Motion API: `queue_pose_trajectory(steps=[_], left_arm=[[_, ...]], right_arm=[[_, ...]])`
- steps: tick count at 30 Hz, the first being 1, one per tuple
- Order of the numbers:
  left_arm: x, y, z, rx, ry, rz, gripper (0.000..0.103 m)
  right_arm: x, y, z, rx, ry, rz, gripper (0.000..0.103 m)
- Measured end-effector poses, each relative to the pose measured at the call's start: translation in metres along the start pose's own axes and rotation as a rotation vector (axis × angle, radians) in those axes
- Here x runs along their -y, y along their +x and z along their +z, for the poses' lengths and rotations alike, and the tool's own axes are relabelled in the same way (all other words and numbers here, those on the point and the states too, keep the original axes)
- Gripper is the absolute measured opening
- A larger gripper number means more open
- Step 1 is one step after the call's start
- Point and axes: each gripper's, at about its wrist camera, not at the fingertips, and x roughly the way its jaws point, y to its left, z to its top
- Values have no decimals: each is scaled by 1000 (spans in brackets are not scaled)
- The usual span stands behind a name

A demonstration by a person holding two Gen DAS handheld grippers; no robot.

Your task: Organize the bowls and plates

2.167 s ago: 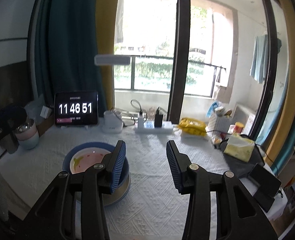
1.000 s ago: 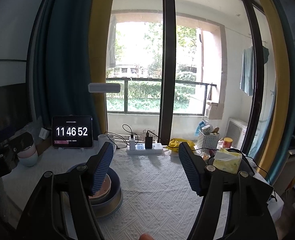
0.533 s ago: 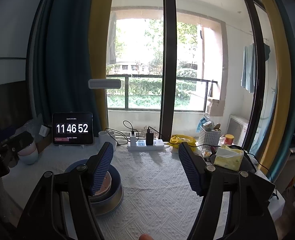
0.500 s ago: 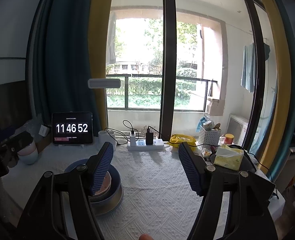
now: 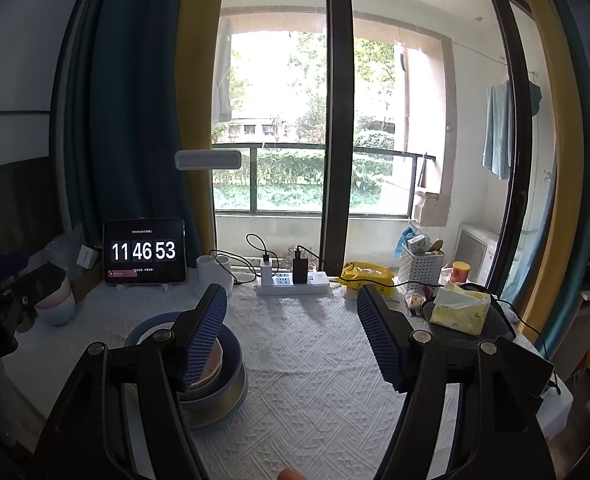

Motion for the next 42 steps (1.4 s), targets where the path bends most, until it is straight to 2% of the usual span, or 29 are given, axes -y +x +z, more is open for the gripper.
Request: queue_pose_trajectory(steps=[42], left_arm=[[6, -4, -2, 31, 13, -28, 91]], right_arm=[[4, 3, -6, -5, 9, 14, 71]])
